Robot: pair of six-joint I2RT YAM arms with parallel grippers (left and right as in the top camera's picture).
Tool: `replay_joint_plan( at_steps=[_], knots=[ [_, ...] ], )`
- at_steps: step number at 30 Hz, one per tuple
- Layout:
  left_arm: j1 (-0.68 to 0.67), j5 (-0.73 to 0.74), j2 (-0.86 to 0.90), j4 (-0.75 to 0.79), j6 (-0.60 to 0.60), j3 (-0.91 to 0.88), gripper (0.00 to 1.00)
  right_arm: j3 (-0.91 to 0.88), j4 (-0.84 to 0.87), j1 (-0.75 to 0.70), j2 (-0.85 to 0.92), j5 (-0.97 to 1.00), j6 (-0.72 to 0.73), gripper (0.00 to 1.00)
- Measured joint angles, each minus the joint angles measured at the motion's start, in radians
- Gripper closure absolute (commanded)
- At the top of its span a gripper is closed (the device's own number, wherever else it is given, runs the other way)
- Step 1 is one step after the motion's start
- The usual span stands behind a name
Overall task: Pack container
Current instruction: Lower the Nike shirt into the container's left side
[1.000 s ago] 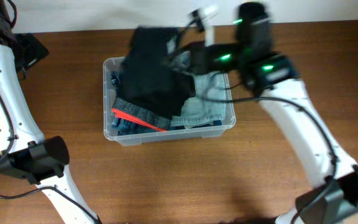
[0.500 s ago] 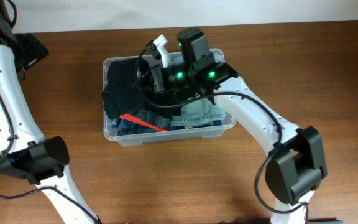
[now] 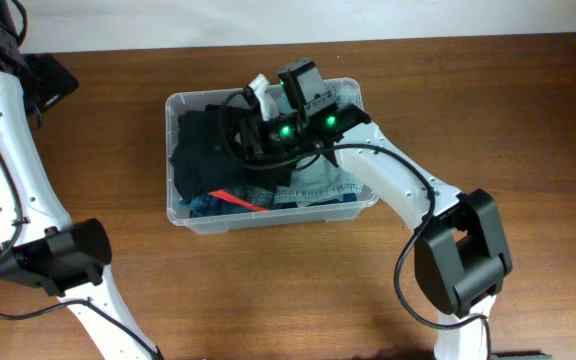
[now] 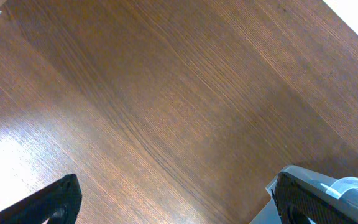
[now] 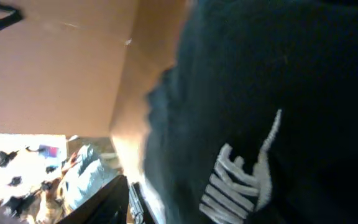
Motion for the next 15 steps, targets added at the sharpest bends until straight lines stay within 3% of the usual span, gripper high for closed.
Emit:
replay_joint_plan(
  at_steps=[3,8,15],
  knots=[
    [0.000,0.000,0.000,0.000,0.000,0.000,0.01,0.000,-0.056,-0.024,0.000,0.068,-0.010,0.46],
    [0.000,0.000,0.000,0.000,0.000,0.000,0.01,0.002,-0.145,-0.050,0.000,0.206,-0.037,0.38],
    [0.000,0.000,0.000,0.000,0.000,0.000,0.01,0.097,-0.300,-0.043,0.000,0.352,-0.106,0.38]
  ],
)
